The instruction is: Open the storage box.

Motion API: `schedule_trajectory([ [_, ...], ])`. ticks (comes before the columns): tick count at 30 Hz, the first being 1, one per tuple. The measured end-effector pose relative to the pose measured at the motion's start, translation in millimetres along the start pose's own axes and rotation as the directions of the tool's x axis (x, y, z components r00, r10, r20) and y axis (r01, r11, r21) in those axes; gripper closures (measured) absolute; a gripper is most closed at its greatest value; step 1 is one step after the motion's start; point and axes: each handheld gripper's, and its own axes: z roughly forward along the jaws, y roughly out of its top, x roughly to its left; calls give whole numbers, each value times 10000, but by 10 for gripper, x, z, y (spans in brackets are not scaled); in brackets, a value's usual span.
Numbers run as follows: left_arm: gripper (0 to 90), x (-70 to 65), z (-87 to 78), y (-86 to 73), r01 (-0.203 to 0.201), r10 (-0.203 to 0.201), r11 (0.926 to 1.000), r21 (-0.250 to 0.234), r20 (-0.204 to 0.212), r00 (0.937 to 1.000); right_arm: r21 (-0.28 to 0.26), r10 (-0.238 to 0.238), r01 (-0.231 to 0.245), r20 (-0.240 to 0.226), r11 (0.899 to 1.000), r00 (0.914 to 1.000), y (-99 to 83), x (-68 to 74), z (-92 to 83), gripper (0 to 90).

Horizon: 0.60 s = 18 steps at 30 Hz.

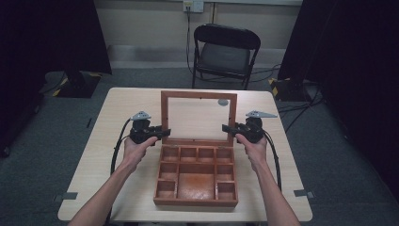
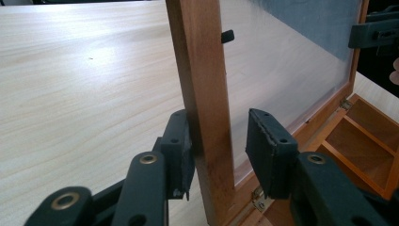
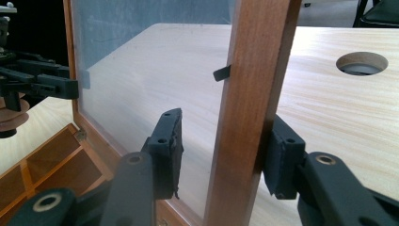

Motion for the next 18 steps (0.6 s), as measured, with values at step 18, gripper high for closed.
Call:
schedule_trajectory([
  [18, 587, 110, 109, -2, 584, -590, 9977, 342, 164, 9981, 451, -39, 8, 699, 9990, 9975, -43, -15, 157, 426],
])
